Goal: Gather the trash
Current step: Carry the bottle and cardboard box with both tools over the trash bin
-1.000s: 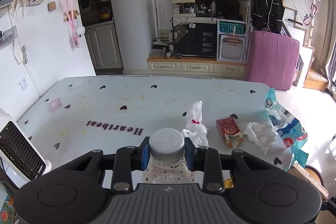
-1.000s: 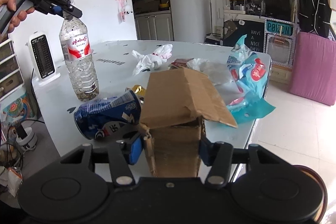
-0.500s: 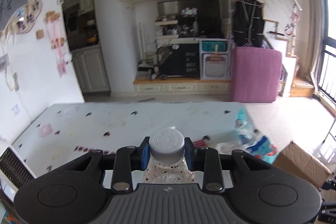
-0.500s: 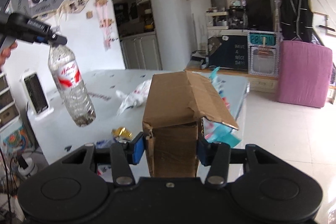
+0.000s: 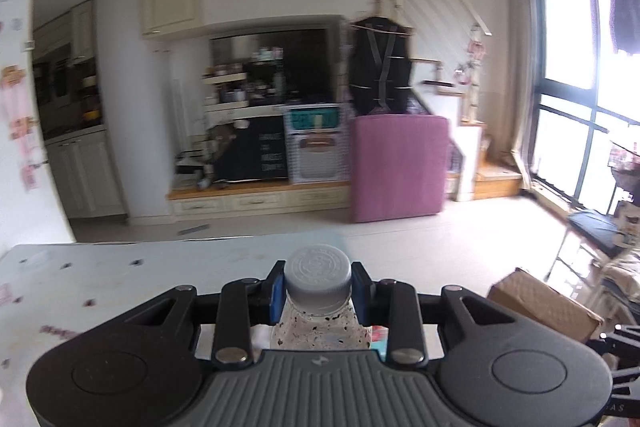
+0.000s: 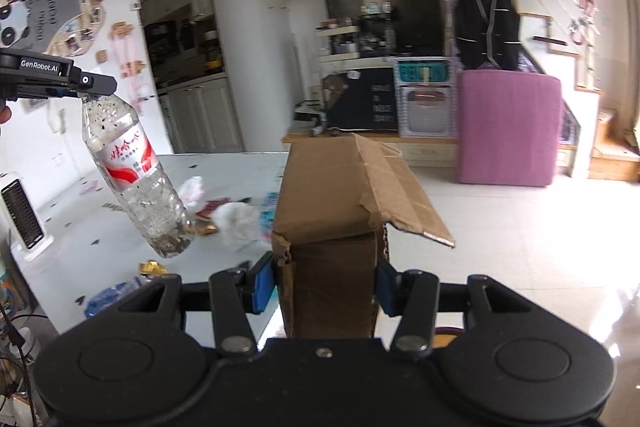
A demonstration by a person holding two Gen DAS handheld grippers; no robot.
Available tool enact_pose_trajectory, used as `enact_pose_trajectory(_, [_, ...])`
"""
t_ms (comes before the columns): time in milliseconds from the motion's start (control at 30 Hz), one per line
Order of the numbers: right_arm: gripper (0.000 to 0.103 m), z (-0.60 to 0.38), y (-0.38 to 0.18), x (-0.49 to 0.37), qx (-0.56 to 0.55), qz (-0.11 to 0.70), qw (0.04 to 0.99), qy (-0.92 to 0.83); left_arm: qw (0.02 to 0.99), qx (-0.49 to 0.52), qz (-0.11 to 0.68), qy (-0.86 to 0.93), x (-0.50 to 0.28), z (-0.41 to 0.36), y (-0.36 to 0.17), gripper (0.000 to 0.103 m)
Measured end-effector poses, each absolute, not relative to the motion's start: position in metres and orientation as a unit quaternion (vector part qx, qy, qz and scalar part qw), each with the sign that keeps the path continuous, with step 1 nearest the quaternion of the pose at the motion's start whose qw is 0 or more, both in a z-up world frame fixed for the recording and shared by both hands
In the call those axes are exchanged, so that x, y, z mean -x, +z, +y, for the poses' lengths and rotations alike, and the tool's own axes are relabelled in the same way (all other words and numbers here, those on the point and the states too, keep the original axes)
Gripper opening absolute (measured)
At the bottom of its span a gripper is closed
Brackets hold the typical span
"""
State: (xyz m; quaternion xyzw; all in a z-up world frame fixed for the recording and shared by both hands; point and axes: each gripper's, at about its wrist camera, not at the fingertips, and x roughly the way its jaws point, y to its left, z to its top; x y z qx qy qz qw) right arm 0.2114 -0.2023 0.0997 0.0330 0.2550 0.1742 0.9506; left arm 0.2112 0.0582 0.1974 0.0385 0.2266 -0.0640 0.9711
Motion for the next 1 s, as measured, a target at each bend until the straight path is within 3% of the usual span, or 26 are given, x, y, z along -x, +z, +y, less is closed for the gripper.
enact_pose_trajectory(467, [0.051, -0.303, 0.11, -0.226, -0.064, 0.305, 0.946, 0.087, 0.957, -0.028, 0.244, -0.152, -0.236, -0.068, 0.125, 0.034])
enact_pose_trajectory(1000, [0.051, -0.338, 0.043, -0.264, -0.085, 0.396, 0.912, 0.061, 0.94, -0.022, 0.307, -0.149, -0.265, -0.122, 0.014, 0.034])
